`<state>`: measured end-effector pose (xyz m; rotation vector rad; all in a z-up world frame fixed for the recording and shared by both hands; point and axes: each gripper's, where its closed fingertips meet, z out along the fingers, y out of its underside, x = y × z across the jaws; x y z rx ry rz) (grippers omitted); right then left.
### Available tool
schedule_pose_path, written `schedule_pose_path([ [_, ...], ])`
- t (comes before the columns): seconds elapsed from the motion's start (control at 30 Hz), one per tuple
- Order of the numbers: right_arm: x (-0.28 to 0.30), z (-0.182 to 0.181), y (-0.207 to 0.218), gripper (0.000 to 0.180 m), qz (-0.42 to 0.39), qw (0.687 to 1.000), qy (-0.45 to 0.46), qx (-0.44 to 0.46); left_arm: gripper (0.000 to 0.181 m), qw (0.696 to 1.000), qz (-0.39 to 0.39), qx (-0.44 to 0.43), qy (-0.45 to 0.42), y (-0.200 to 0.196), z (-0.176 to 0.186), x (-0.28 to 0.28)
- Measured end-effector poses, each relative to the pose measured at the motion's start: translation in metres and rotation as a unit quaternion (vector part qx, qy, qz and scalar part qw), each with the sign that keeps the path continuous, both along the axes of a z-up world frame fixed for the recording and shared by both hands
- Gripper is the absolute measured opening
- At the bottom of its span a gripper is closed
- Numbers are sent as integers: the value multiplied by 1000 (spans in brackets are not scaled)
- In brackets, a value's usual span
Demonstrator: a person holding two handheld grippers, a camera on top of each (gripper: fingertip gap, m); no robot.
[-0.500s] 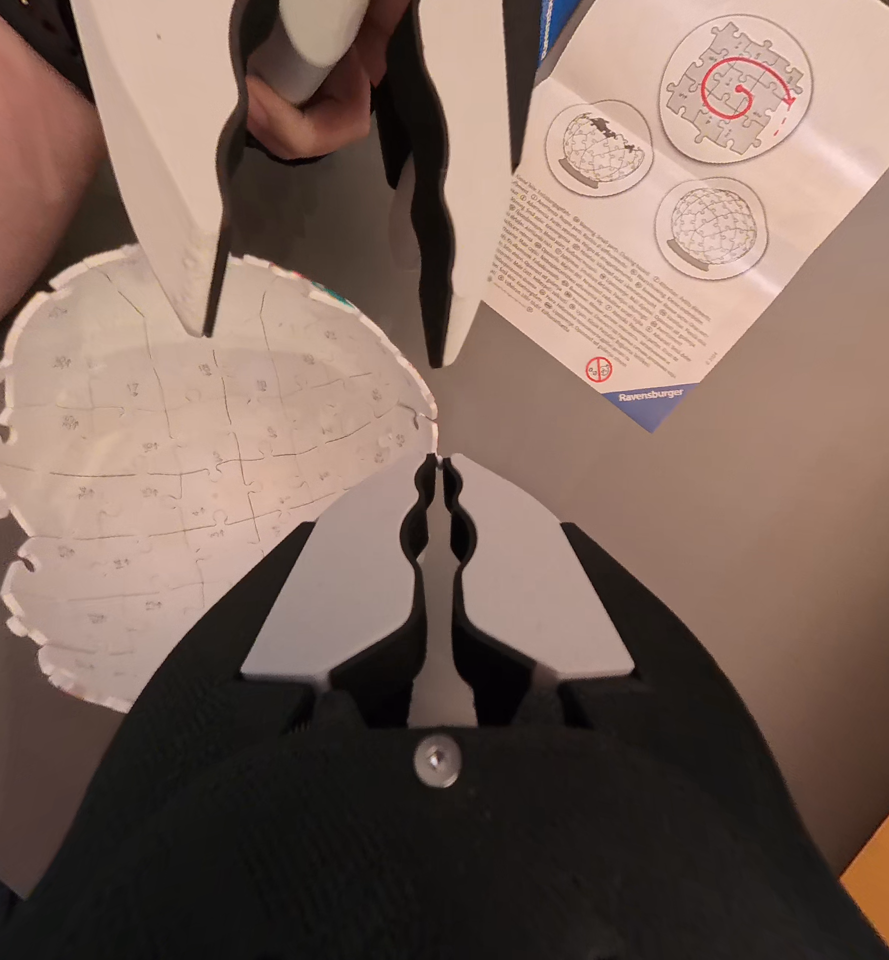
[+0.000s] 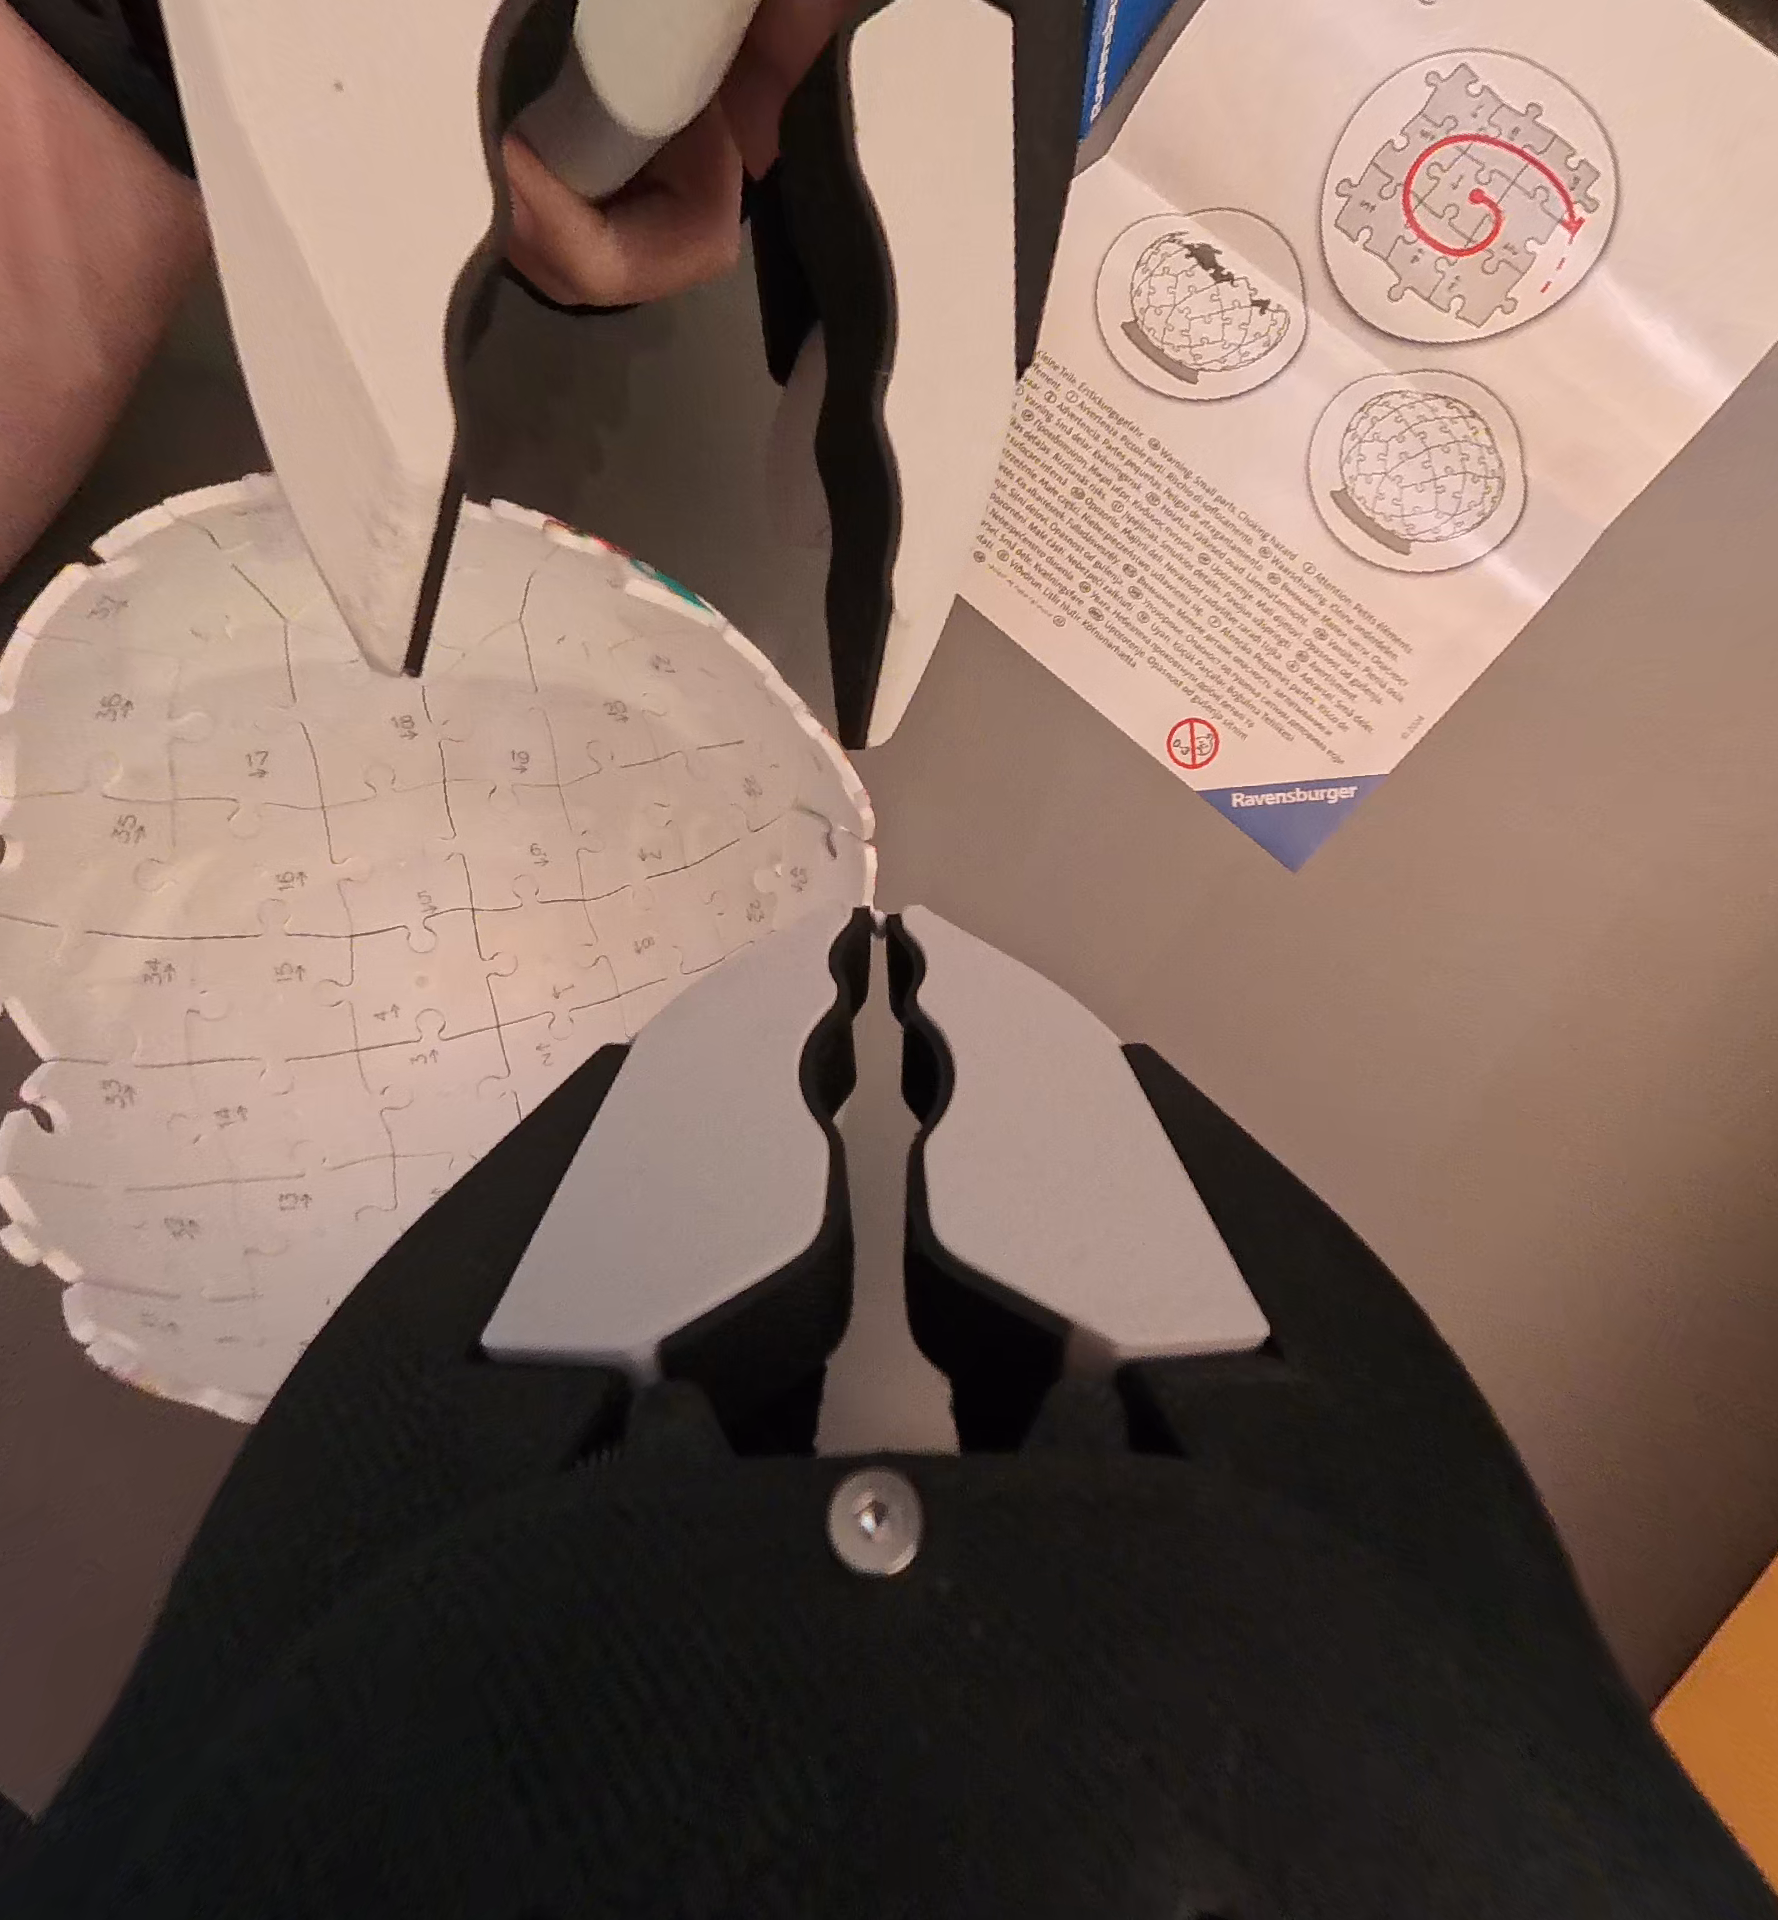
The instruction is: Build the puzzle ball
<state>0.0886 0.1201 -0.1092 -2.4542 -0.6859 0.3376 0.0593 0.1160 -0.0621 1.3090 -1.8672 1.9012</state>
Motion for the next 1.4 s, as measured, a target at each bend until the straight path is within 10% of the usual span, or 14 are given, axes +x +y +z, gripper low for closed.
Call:
schedule_pose_path([
  [1.4,-18,16,8,34,234,964,125,-14,58,999,34,23,-25,11,20,-7],
])
